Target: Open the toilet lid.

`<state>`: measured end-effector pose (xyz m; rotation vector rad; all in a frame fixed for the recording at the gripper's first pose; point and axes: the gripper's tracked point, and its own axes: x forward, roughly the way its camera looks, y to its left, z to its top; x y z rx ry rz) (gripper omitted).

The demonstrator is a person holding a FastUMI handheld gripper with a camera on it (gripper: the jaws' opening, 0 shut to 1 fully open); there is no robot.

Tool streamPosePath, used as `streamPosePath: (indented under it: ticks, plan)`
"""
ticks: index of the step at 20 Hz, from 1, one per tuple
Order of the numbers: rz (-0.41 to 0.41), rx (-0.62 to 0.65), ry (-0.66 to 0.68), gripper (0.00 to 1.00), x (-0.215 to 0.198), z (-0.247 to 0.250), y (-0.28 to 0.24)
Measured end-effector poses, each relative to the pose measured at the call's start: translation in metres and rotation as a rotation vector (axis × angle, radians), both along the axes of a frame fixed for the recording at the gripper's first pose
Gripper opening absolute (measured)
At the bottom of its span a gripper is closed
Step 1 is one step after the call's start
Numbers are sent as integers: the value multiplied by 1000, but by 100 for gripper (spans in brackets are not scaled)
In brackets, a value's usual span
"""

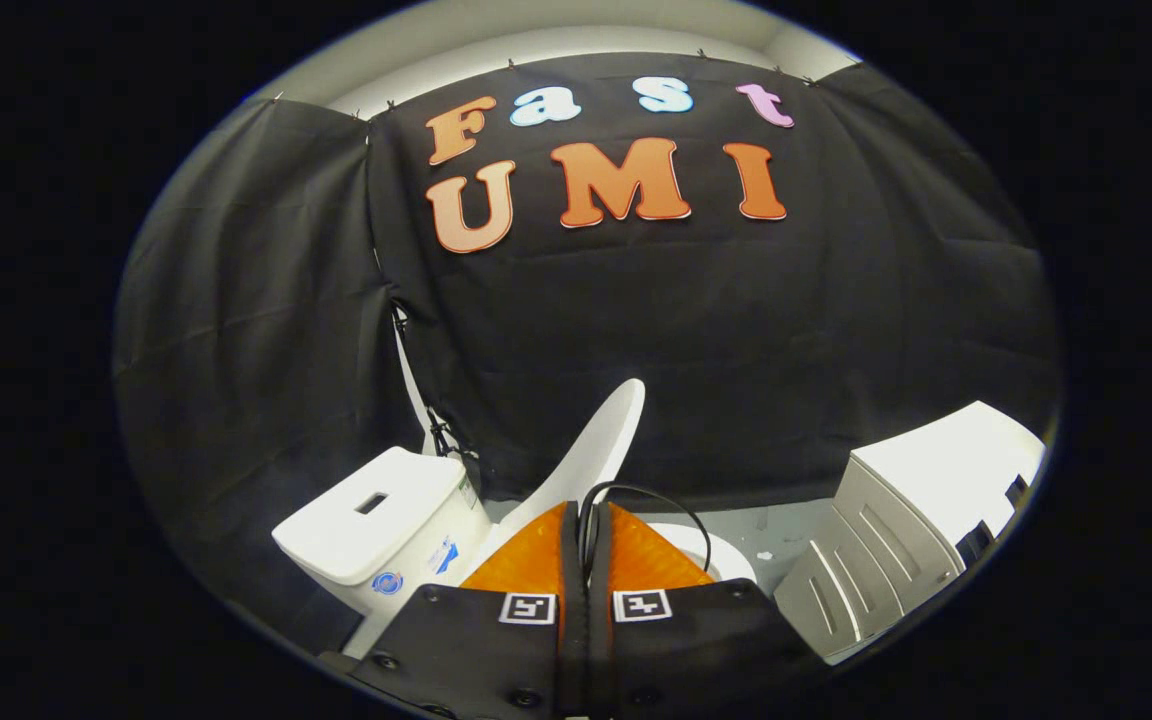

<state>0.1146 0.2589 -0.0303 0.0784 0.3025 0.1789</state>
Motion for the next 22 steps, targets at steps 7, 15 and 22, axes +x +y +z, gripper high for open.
streamPosePath:
  ticks: [7,15,22]
  plan:
    - [85,-33,-32,8,-2,34,75]
    - [119,-88,-33,8,-8,53,154]
    - [168,-109,-9,8,-10,57,214]
